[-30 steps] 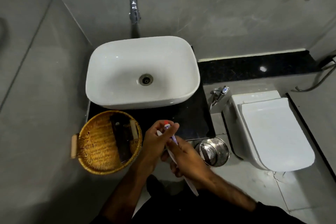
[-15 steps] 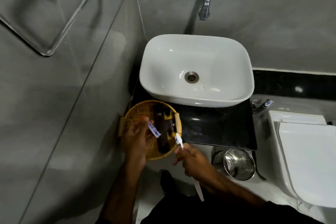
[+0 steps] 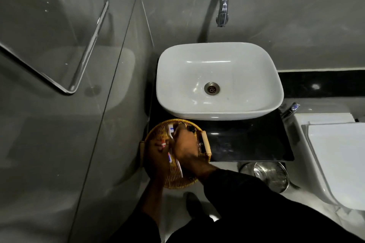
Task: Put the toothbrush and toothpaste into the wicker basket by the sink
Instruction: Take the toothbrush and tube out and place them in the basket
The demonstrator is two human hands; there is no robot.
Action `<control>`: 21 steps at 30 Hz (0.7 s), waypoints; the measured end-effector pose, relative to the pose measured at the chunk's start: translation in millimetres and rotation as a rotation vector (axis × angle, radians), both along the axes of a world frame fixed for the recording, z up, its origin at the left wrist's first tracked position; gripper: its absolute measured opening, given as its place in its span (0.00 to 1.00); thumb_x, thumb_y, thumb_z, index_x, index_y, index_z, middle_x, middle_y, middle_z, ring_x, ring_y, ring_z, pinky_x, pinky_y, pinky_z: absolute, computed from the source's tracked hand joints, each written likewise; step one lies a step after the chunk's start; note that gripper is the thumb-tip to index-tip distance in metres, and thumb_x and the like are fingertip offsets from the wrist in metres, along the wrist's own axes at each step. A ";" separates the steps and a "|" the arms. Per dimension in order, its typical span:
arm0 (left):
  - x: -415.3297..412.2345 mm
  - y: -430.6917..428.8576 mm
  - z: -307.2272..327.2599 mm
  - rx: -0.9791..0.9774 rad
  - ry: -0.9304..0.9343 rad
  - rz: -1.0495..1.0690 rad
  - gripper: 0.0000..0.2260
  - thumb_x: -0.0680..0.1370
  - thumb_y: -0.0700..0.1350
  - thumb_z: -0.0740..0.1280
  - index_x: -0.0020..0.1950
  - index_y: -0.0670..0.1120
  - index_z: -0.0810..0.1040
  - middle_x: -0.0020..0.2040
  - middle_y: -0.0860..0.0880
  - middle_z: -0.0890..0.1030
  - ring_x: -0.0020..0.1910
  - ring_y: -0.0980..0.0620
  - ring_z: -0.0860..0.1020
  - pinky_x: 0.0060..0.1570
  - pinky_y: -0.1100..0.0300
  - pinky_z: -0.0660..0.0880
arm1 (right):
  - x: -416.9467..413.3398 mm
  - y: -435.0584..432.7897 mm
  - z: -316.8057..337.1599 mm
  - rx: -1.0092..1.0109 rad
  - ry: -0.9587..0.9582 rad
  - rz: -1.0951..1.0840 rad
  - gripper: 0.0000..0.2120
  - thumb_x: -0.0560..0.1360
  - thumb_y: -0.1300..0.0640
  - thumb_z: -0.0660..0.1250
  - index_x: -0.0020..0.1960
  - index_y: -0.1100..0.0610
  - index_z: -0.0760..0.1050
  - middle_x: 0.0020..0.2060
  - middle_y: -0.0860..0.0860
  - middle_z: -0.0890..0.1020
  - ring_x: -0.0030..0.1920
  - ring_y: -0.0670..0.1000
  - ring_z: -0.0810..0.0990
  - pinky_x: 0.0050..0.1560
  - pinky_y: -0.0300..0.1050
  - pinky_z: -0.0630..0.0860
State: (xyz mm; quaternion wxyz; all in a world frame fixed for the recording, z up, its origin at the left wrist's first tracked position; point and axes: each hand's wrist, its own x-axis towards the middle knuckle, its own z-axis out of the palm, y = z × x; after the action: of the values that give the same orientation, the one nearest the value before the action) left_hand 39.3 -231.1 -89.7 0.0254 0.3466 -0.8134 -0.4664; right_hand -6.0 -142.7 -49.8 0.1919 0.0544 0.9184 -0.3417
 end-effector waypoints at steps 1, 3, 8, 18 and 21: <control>1.6 1.2 -2.2 -0.026 -0.008 -0.022 0.12 0.75 0.41 0.73 0.55 0.37 0.78 0.51 0.39 0.83 0.52 0.39 0.81 0.52 0.54 0.75 | -2.8 -1.6 -1.2 0.031 0.002 0.025 0.12 0.79 0.60 0.72 0.61 0.59 0.78 0.56 0.58 0.86 0.58 0.60 0.86 0.57 0.53 0.84; 3.5 2.3 -6.4 -0.082 -0.029 -0.069 0.14 0.76 0.40 0.71 0.60 0.36 0.78 0.57 0.38 0.82 0.58 0.39 0.79 0.61 0.50 0.74 | -6.6 -3.2 -4.2 0.104 -0.036 0.072 0.12 0.78 0.60 0.73 0.60 0.61 0.80 0.56 0.59 0.86 0.58 0.60 0.86 0.57 0.53 0.84; 3.2 1.4 -10.5 -0.054 -0.052 -0.056 0.18 0.77 0.41 0.70 0.64 0.35 0.77 0.62 0.37 0.80 0.62 0.38 0.78 0.65 0.48 0.73 | -5.8 -8.6 -15.0 0.205 -0.065 0.146 0.10 0.80 0.59 0.71 0.60 0.61 0.81 0.56 0.58 0.86 0.56 0.58 0.86 0.55 0.50 0.85; 0.2 0.7 -9.8 -0.115 -0.108 -0.069 0.17 0.81 0.41 0.63 0.68 0.36 0.74 0.67 0.38 0.77 0.67 0.39 0.75 0.68 0.47 0.70 | -6.6 -11.9 -23.5 0.211 -0.105 0.185 0.11 0.83 0.63 0.64 0.65 0.61 0.79 0.61 0.59 0.84 0.59 0.57 0.85 0.58 0.48 0.83; 1.4 3.3 -6.0 -0.154 -0.102 -0.072 0.16 0.80 0.40 0.63 0.67 0.37 0.74 0.67 0.39 0.77 0.67 0.40 0.75 0.68 0.48 0.71 | -8.1 -6.7 -24.5 0.156 -0.129 0.192 0.12 0.84 0.61 0.64 0.66 0.60 0.78 0.62 0.59 0.83 0.60 0.57 0.85 0.60 0.49 0.83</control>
State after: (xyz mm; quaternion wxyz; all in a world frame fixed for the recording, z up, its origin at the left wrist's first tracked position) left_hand 40.7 -227.8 -95.7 -0.0065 0.3376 -0.8589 -0.3850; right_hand -14.1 -149.4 -74.3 0.2774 0.0027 0.9289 -0.2452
